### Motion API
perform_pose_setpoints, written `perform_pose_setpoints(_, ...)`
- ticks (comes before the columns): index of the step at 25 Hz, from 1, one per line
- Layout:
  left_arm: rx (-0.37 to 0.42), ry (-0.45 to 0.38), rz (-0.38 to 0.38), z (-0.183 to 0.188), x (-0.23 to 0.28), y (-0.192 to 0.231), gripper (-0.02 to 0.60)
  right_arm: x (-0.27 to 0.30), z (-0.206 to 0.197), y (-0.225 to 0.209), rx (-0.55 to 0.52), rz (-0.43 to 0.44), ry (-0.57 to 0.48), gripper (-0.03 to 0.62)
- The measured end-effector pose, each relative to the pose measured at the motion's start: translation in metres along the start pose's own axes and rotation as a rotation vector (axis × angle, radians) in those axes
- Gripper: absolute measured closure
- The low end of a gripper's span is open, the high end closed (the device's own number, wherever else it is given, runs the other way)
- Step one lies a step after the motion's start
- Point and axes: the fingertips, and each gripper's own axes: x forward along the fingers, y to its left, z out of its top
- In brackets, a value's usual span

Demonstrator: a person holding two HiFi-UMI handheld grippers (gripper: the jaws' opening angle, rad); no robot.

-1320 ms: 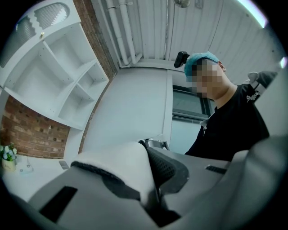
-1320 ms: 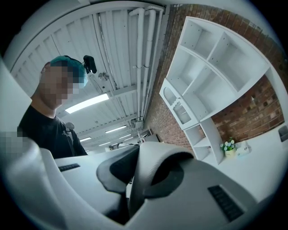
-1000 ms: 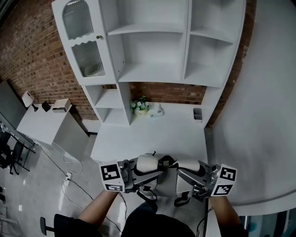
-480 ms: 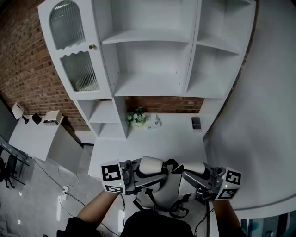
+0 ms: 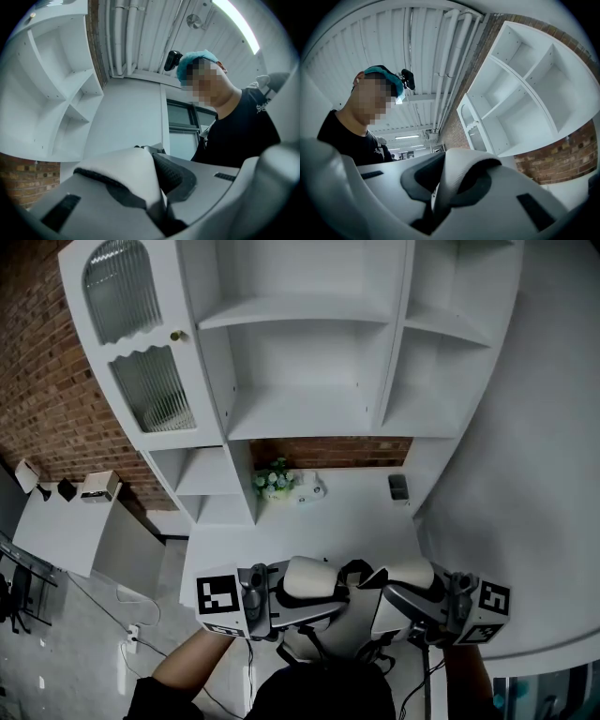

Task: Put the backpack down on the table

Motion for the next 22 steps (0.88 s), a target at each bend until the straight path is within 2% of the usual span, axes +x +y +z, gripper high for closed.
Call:
perform_pose_setpoints(9, 0.05, 0.013, 0.012, 0.008, 0.004, 0.025, 0.529, 0.007, 0.018, -0.035, -0.038, 0.003, -0.031, 0.546)
perform_pose_setpoints(15, 0.073, 0.015, 0.057, 0.015, 0.004, 0.071, 0.529, 0.019, 0.033, -0.078, -0.029, 0.012, -0.034, 0.546)
perform_pose_setpoints(22, 0.082, 0.0, 0.097, 0.03, 0.005, 0.132, 0.529, 0.033, 0.059, -0.129, -0.056, 0.066, -0.044, 0.546)
